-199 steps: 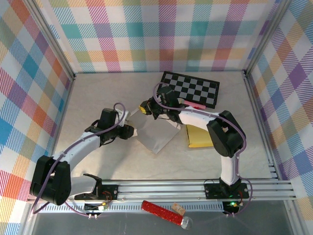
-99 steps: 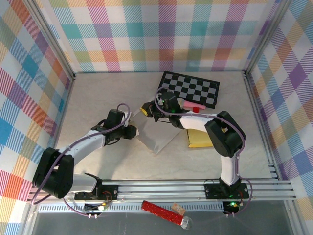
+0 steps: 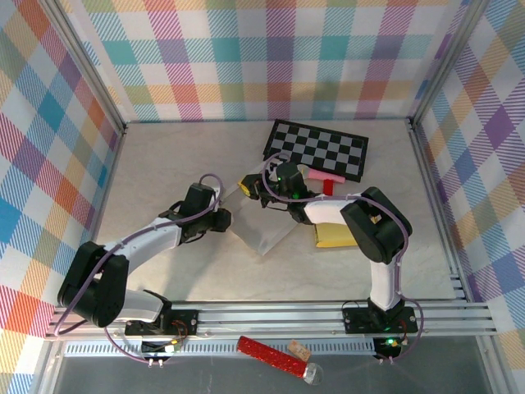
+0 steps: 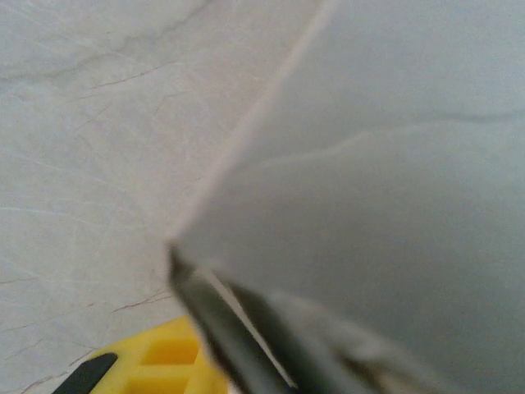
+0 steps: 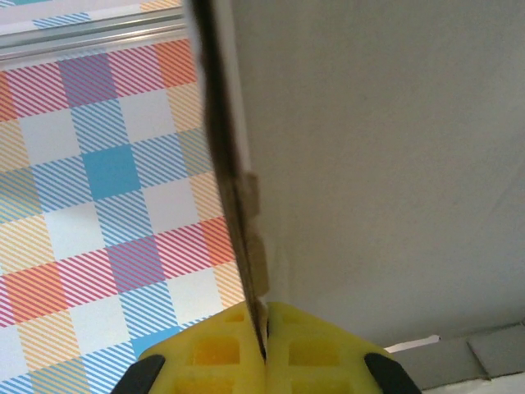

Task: Fold the paper box

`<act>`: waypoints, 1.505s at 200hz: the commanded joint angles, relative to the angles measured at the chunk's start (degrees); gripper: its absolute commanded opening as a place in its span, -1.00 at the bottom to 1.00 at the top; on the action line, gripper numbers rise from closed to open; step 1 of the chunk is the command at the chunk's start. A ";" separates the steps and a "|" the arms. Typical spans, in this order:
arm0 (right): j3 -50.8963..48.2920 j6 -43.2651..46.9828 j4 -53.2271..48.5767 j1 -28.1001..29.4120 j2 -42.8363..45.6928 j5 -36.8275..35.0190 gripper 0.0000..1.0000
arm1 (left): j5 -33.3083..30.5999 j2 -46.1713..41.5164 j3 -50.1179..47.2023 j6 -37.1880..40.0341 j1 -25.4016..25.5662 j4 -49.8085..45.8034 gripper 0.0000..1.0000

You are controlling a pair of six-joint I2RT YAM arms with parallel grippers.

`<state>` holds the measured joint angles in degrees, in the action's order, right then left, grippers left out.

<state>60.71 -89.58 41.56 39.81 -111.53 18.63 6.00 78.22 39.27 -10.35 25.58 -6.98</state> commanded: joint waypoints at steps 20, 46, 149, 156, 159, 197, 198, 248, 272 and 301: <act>-0.07 -1.21 2.04 0.35 -1.06 0.33 -1.00 | -3.81 1.33 2.22 -2.97 2.48 2.41 -0.60; -0.33 -1.21 1.77 0.34 -0.76 0.09 -1.00 | -7.24 1.23 1.81 -5.89 3.03 3.65 -0.60; -4.22 3.57 6.71 1.65 -0.36 -2.53 -1.00 | -9.27 3.94 3.36 -8.48 4.47 5.70 -0.58; -4.51 4.45 6.95 1.70 -0.21 -2.63 -1.00 | -9.38 4.01 3.45 -8.53 4.48 5.73 -0.58; -4.59 4.83 6.88 1.71 -0.19 -2.64 -1.00 | -9.44 4.05 3.49 -8.51 4.48 5.74 -0.58; -6.02 8.76 8.89 1.83 -0.92 -2.02 -1.00 | -9.82 4.31 3.76 -8.70 4.55 5.36 -0.57; -6.12 8.78 9.07 1.84 -0.99 -1.98 -1.00 | -9.80 4.31 3.78 -8.67 4.56 5.38 -0.57; -7.97 9.30 12.40 2.18 -1.76 -2.90 -1.00 | -10.47 5.14 4.54 -9.30 4.74 5.20 -0.59; -7.97 9.13 12.49 2.37 -1.94 -3.03 -1.00 | -11.77 5.54 4.99 -10.16 5.05 5.01 -0.63; -7.88 8.66 12.49 2.54 -2.03 -2.99 -1.00 | -12.82 5.88 5.27 -11.28 5.40 5.36 -0.78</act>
<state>54.06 -81.97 54.74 40.40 -112.01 12.12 -4.58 83.02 42.39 -19.57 30.37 -4.32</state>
